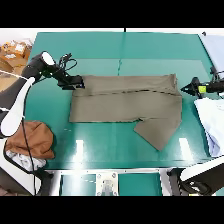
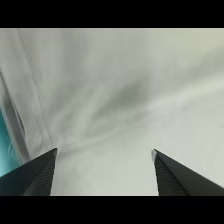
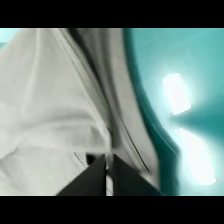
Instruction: Fold the shirts.
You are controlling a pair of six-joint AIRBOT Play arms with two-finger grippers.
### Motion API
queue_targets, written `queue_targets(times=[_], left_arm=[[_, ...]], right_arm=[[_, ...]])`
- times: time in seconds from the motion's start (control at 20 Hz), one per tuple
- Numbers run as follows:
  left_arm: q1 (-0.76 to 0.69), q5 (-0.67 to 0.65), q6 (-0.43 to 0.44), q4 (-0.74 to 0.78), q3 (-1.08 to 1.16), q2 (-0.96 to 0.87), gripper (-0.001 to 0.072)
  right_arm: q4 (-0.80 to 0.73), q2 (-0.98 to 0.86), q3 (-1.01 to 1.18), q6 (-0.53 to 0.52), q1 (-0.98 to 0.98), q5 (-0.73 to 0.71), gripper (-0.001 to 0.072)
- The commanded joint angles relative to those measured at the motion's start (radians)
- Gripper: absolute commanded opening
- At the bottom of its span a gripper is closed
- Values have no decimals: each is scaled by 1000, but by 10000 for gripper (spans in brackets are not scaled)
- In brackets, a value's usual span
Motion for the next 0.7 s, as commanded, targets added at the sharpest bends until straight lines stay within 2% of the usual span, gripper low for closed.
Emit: queue_targets(times=[0.0, 0.05, 0.1, 0.25, 0.4, 0.5, 0.65], left_arm=[[0, -192, -31, 93, 85, 0, 620], [0, -237, -30, 114, 109, 0, 391], [0, -286, -27, 125, 134, 0, 39], [0, -362, -46, 124, 170, 14, 21], [-11, -380, -55, 115, 96, 98, 20], [-28, -332, -59, 109, -50, 214, 20], [-39, -224, -80, 97, -356, 433, 20]], right_arm=[[-1, 20, -11, 23, -72, 97, 18], [-2, 40, -29, 29, -81, 99, 17], [-2, 65, -52, 35, -85, 99, 17], [-6, 179, -168, 48, -84, 98, 16], [-182, 354, -369, 157, -84, 68, 16], [-247, 486, -529, 167, -85, 64, 17], [-248, 687, -772, 211, -87, 17, 17]])
